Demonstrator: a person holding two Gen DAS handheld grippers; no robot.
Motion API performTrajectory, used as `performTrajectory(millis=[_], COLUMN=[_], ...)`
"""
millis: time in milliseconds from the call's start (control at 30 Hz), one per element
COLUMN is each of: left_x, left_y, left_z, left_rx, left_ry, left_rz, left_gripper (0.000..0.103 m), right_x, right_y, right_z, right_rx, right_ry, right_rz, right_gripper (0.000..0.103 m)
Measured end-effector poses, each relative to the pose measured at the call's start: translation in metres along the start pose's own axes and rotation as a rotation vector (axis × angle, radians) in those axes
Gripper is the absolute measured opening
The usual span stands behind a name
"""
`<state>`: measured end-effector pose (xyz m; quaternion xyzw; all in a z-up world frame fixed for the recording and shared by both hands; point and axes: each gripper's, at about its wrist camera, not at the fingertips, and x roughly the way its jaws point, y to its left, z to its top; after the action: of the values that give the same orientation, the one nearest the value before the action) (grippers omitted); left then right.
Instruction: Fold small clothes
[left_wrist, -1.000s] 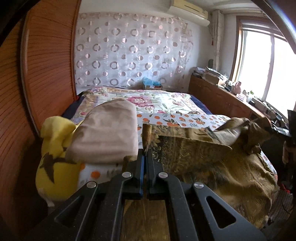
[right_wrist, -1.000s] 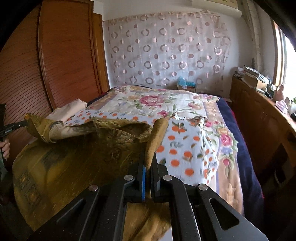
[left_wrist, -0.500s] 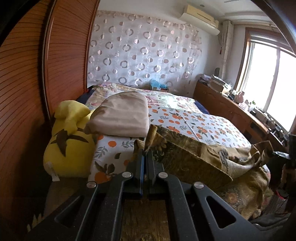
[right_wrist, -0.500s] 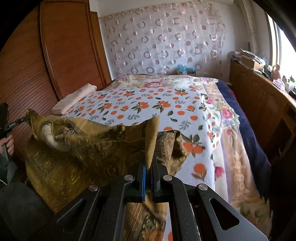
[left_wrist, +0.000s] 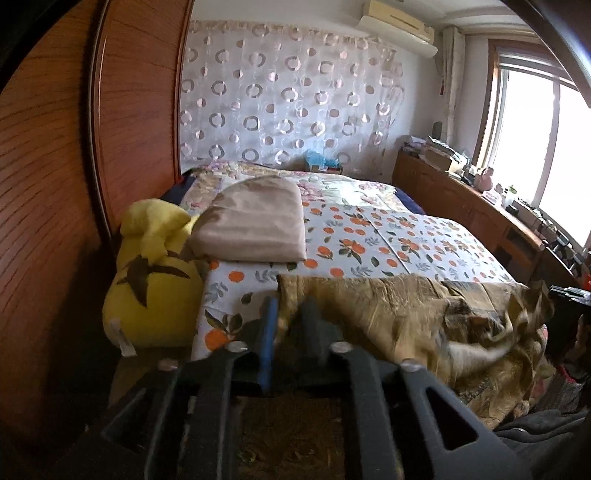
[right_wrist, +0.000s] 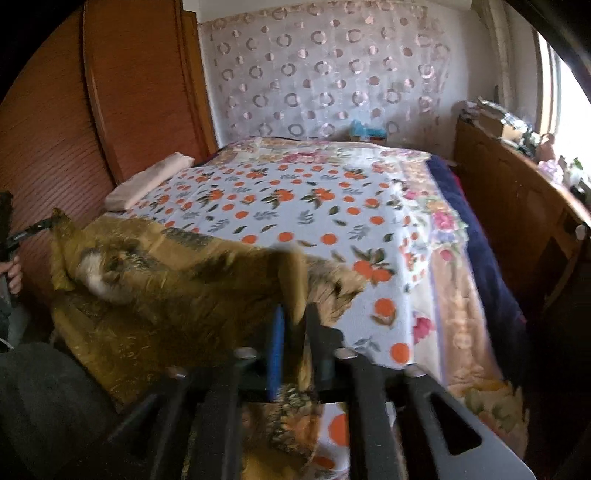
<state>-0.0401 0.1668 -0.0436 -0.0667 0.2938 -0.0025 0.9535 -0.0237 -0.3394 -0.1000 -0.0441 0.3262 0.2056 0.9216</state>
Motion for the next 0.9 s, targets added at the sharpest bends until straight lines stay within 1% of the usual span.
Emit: performTrajectory(millis=[33, 67, 100, 133, 167, 233, 367, 467, 533, 733, 900], left_x=[0.0, -0.002, -0.002, 0.0, 0.002, 0.009, 0.028, 0.048, 0.066, 0.109, 0.13], left_y=[0.0, -0.001, -0.001, 0.0, 0.0, 0.002, 0.004, 0.008, 0.013, 0.019, 0.019], left_z=[0.003, 0.005, 0.008, 0.012, 0.016, 0.023, 0.034, 0.041, 0.045, 0.041, 0.032], left_rx=[0.008, 0.013, 0.021, 0.03, 0.036, 0.051, 0.076, 0.094, 0.101, 0.112, 0.122], left_ry=[-0.008, -0.013, -0.018, -0.018, -0.019, -0.02, 0.007, 0.039, 0.075, 0.181, 0.252], left_rz=[0.0, 0.0, 0.001, -0.001, 0.0, 0.012, 0.019, 0.025, 0.031, 0.03, 0.008], left_gripper=[0.04, 0.046, 0.048, 0.054, 0.059, 0.062, 0.064, 0.065, 0.065, 0.065, 0.065], right_x=[-0.001, -0.004, -0.005, -0.006, -0.005, -0.001, 0.015, 0.037, 0.053, 0.086, 0.108], right_y=[0.0, -0.002, -0.004, -0.005, -0.007, -0.011, -0.014, -0.015, -0.016, -0.024, -0.03], right_z=[0.002, 0.006, 0.008, 0.011, 0.015, 0.021, 0.027, 0.033, 0.036, 0.04, 0.041], right_rx=[0.0, 0.002, 0.002, 0.002, 0.005, 0.02, 0.02, 0.019, 0.02, 0.032, 0.045], right_ry=[-0.004, -0.016, -0.028, -0.036, -0.045, -0.052, -0.039, -0.013, 0.004, 0.072, 0.128], right_rz=[-0.007, -0.013, -0.022, -0.039, -0.057, -0.064, -0.073, -0.06, -0.051, -0.034, -0.037], right_gripper=[0.038, 0.044, 0.053, 0.056, 0.056, 0.057, 0.057, 0.058, 0.058, 0.059, 0.059])
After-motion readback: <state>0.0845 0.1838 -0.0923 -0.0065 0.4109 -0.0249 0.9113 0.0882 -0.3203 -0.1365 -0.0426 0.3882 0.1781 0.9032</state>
